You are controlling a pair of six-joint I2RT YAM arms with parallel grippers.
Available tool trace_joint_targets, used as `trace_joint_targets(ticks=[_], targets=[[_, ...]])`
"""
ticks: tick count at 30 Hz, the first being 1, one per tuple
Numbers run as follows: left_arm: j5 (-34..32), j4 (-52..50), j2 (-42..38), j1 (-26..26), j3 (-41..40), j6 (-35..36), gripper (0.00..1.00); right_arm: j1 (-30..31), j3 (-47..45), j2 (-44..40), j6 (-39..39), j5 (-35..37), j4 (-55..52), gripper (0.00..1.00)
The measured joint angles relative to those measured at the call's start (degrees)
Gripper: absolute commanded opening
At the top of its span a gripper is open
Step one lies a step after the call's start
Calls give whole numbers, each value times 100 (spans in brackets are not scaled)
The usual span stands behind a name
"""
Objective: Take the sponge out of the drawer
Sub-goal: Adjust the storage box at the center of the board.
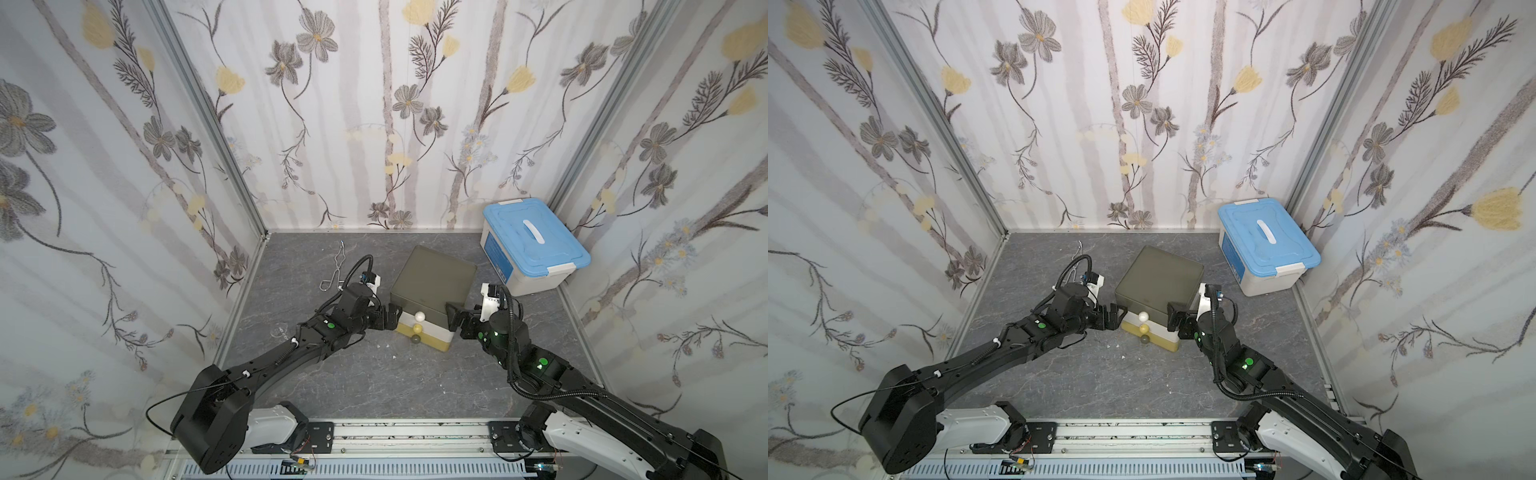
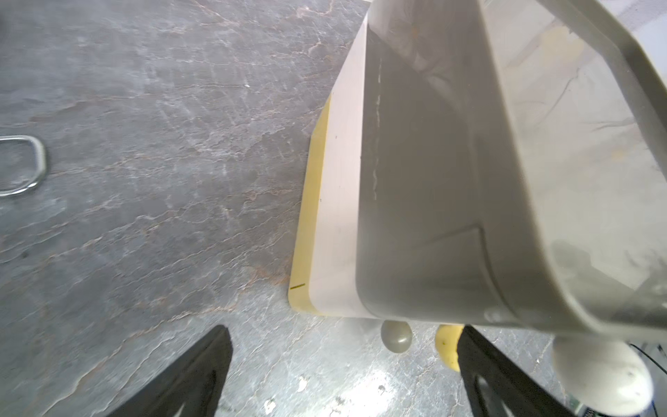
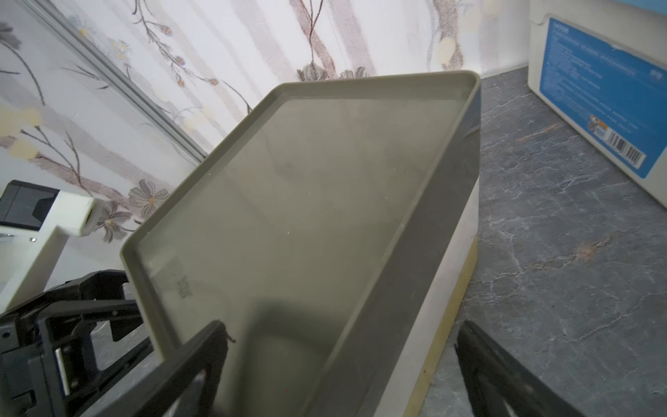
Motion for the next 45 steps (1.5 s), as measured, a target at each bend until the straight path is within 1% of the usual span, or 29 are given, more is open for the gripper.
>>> trace_joint_targets(ticks=[2,6,8,11,14,19,22,25,27,32,34,36,39,42,44,45], targets=[[129,146,208,2,94,26,100,-297,-4,0,0,-17,52,100],[223,378,507,13,232,85,100,-754,2,151,-46,-382,380,100],[238,481,586,22,264,92,100,-903,22,328,-52,-540,516,100],[321,588,616,22,280,98,100,-953,103,575,-98,-732,651,100],[348,645,503,22,203,96,100,-973,254,678,-160,-841,699,100],[313,306,-190,-72,-118,-85,100,-990,570,557,-177,-761,546,100],[520,236,-774,-219,-509,-435,100,-990,715,341,-269,-728,444,100],[809,748,-1187,-350,-1189,-1045,100,-990,887,254,-413,-710,428,100],[931,925,-1327,-393,-1473,-1366,100,-990,975,249,-474,-713,433,100],[898,1362,-1386,-407,-1580,-1856,100,-990,994,348,-555,-767,518,100],[957,1351,-1255,-413,-1495,-1875,100,-990,1023,461,-629,-802,570,100],[960,970,-1001,-420,-1056,-1862,100,-990,1202,643,-715,-802,494,100],[960,739,-704,-450,-474,-1639,98,-990,1438,852,-850,-706,503,100],[953,323,-664,-546,-310,-1399,94,-992,1692,1152,-1051,-529,409,100],[833,24,-708,-599,-186,-1239,88,-994,1917,1416,-1204,-387,334,100],[778,-103,-730,-603,-103,-1169,87,-994,2035,1561,-1270,-323,295,100]])
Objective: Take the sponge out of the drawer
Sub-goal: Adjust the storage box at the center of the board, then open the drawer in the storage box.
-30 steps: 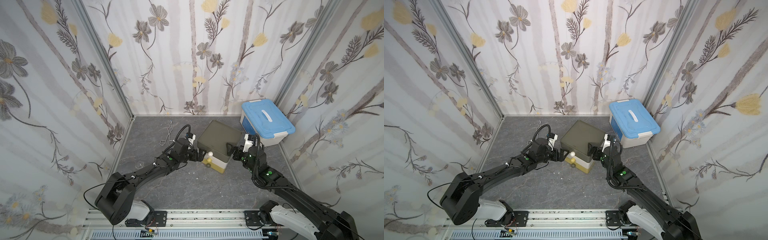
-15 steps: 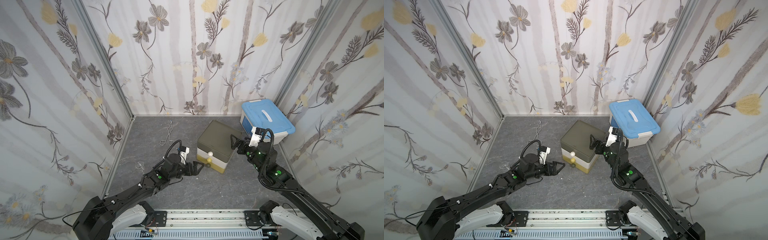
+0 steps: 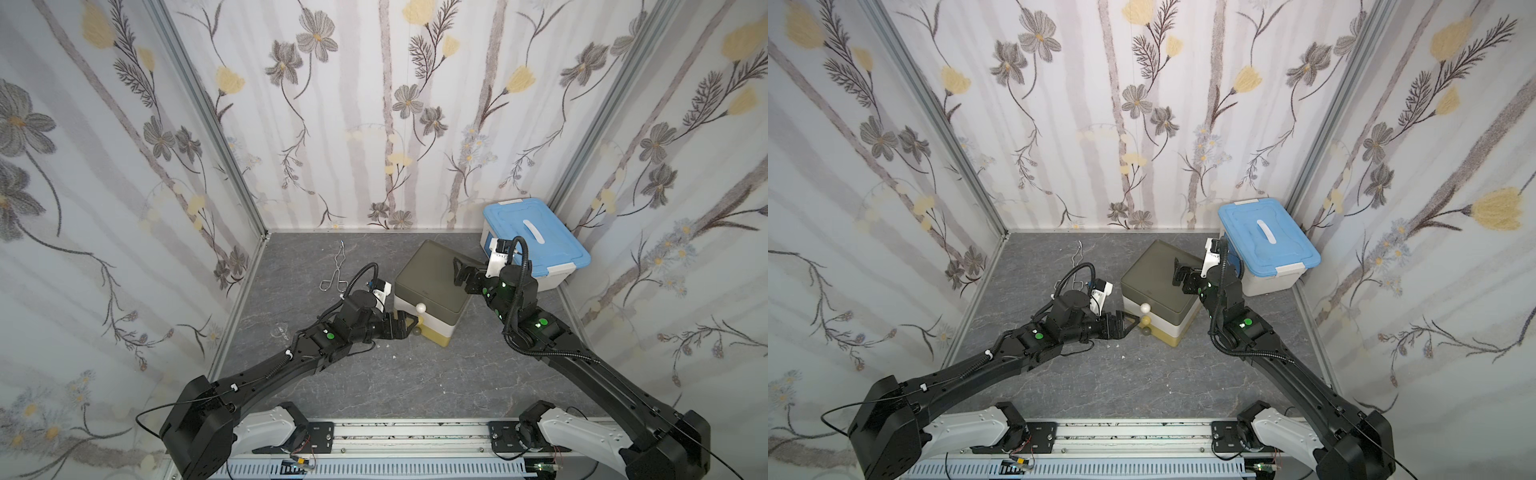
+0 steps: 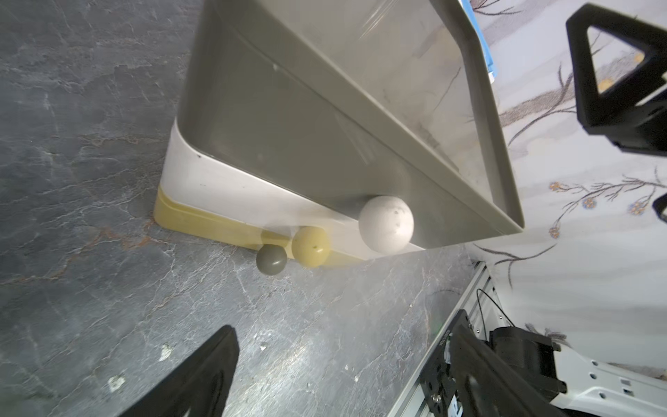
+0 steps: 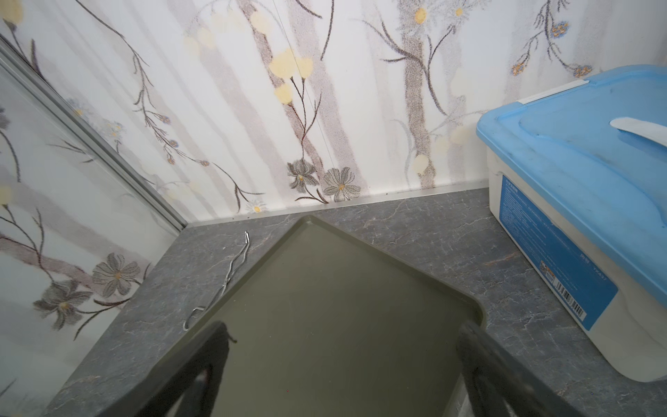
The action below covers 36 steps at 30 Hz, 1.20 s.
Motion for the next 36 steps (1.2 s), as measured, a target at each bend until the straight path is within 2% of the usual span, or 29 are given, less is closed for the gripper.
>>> trace_joint_targets(ticks=[5,13,20,24,36], targets=[[-232,-350,35,-26,356,330,81,2,387,592,-236,15,-164,99],[-70,-485,767,-76,901,586,63,37,505,1097,-273,-28,-162,97],[42,-487,1023,-184,1137,697,57,81,586,1517,-273,4,-177,94],[42,-483,1121,-195,1246,756,50,107,643,1694,-321,103,-83,93],[105,-476,1528,-197,1467,960,40,118,695,1829,-321,278,26,93]])
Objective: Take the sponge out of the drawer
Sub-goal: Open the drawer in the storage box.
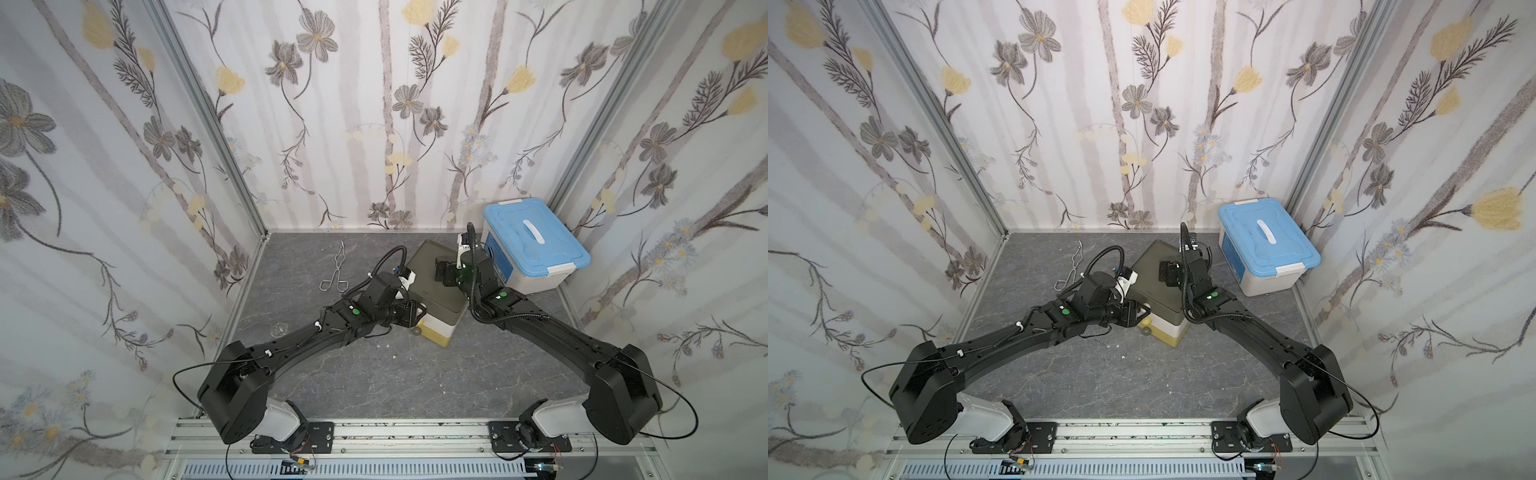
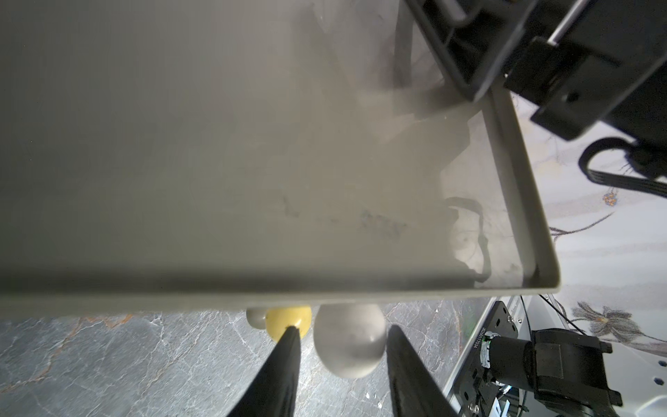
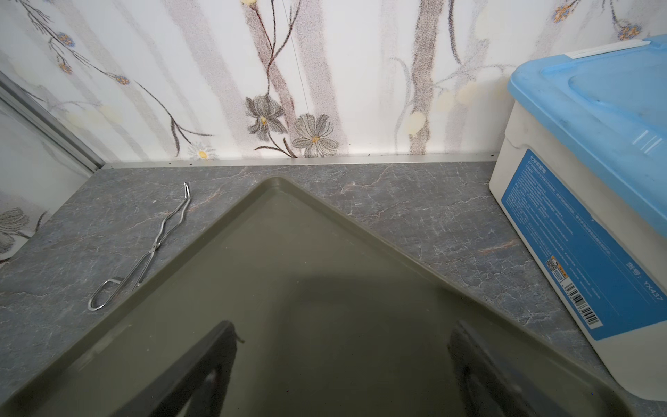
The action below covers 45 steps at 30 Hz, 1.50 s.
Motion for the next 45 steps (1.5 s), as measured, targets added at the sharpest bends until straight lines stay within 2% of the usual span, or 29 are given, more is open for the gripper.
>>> trace_joint_targets(ticks=[5,11,13,21,32,45], targets=[[-13,46,0,0,31,59,38,0,0,20,2,31,42,93],[-35,46,105,0,136,140,25,7,61,203,-46,68,188,93],[-35,57,107,0,136,144,18,7,74,234,-52,59,195,93],[-35,72,107,-4,131,166,9,9,76,321,7,4,282,93],[-81,166,-433,-4,-413,157,7,4,365,669,9,343,229,91],[-361,-361,-2017,-55,-1440,-236,7,11,413,734,90,463,234,90]])
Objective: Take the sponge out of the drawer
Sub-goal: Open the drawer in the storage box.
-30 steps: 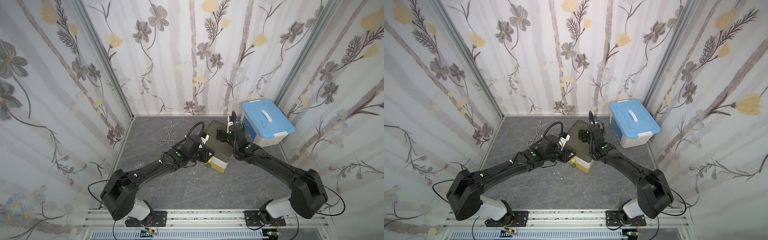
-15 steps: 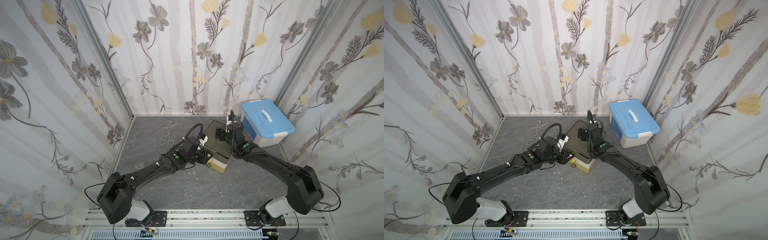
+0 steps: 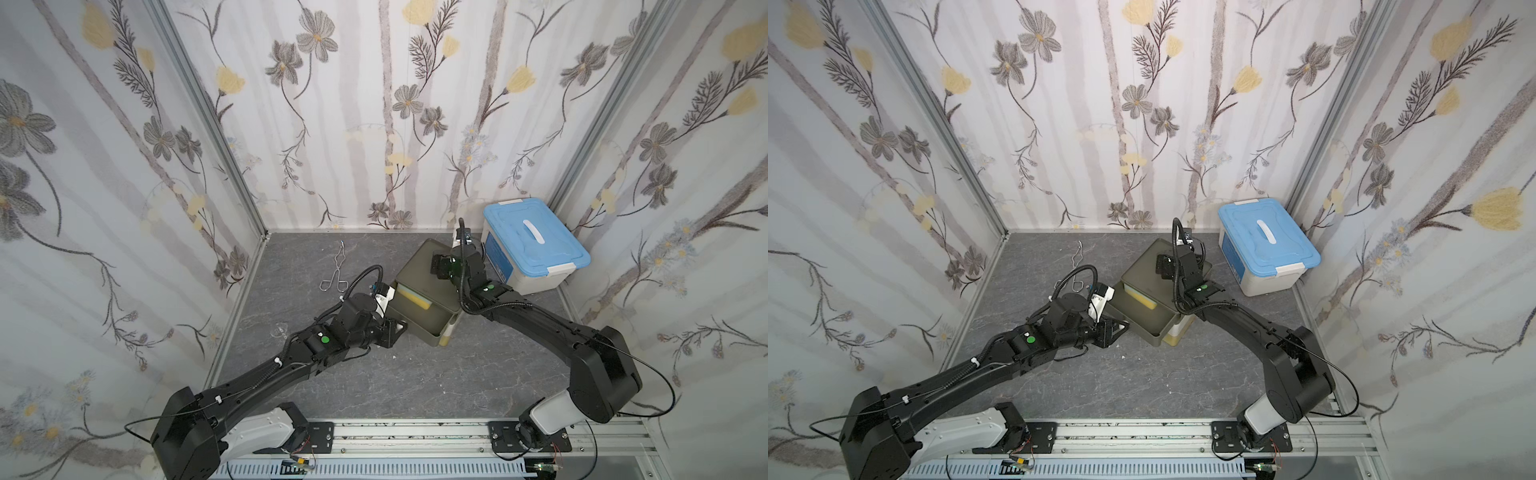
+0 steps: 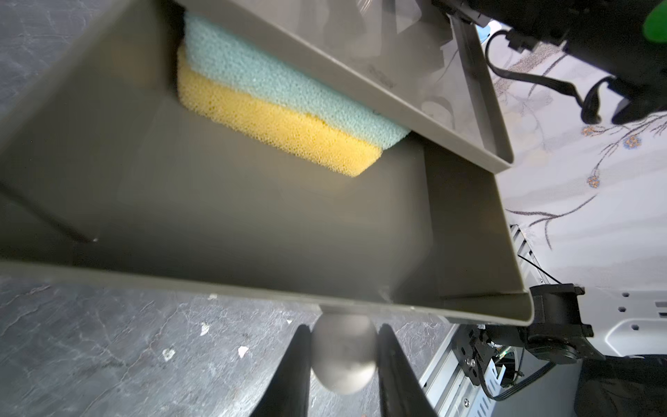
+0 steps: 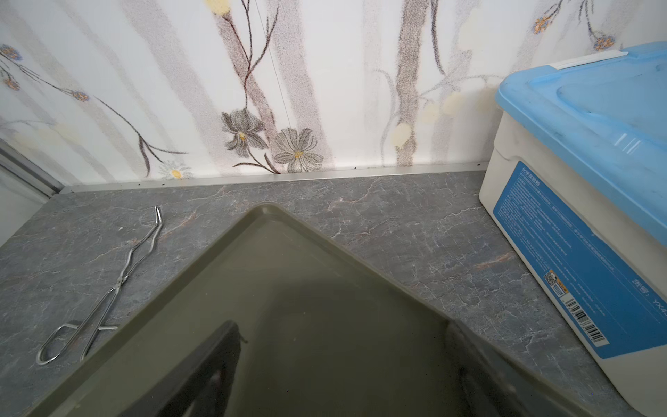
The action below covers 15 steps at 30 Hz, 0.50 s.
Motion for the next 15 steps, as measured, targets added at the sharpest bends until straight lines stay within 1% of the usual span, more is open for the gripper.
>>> trace_joint_targets(ticks=[15], targets=[[-673,-450,-514,-28,-210,-210,6,9,229,201,4,-17,-52,90]])
